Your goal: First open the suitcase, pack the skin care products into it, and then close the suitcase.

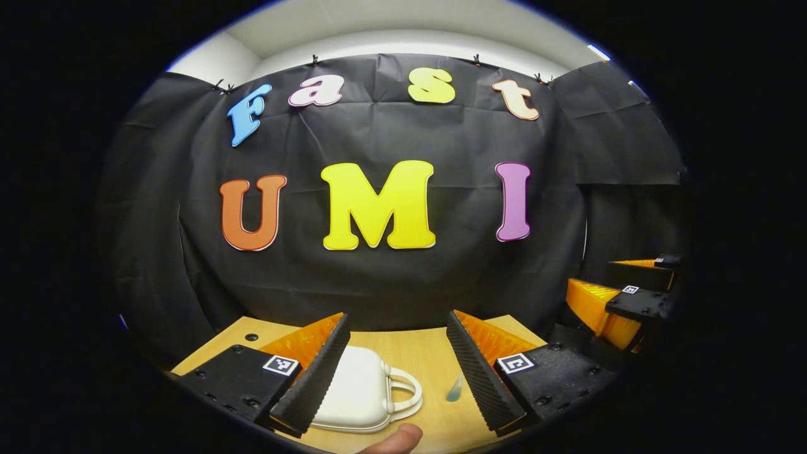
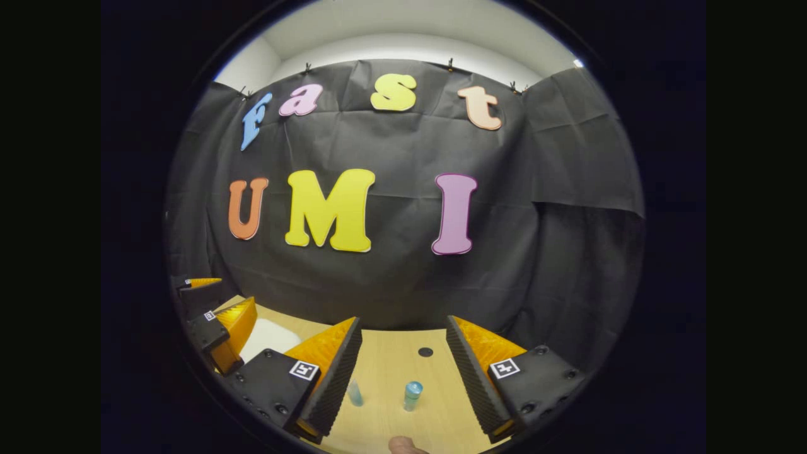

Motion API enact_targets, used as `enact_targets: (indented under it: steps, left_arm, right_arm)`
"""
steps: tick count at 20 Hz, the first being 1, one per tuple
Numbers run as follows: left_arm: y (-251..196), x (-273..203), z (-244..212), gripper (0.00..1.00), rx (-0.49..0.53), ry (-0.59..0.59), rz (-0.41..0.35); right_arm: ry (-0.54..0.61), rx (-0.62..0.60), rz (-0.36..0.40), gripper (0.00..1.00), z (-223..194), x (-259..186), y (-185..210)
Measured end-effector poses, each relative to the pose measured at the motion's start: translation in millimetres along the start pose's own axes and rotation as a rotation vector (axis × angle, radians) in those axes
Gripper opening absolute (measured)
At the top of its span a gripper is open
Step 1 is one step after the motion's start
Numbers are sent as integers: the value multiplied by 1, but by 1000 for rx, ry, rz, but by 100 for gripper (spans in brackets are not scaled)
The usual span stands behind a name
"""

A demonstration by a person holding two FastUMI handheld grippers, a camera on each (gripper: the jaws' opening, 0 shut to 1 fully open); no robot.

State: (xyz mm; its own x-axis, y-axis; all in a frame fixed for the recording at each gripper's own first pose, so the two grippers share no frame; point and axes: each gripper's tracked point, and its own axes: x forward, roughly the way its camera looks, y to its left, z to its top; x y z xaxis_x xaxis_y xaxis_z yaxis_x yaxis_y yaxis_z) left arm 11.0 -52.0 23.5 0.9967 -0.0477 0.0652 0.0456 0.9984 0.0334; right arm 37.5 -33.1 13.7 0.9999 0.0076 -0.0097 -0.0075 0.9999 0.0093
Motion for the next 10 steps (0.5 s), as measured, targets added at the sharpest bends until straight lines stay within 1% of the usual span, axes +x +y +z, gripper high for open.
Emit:
enact_targets:
  steps: [2, 6, 8, 10]
  left_arm:
    - [-4, 2, -1, 98, -3, 5, 3]
    - [-9, 9, -3, 98, -9, 14, 19]
    - [-14, 14, -5, 98, -17, 18, 15]
    - [-18, 22, -20, 99, -48, 38, 10]
  right_arm:
    - [11, 10, 0, 80, -3, 7, -6]
    - [4, -11, 14, 80, -1, 11, -12]
    - [-6, -24, 13, 80, -1, 14, -19]
    - [-9, -28, 1, 79, -2, 16, -30]
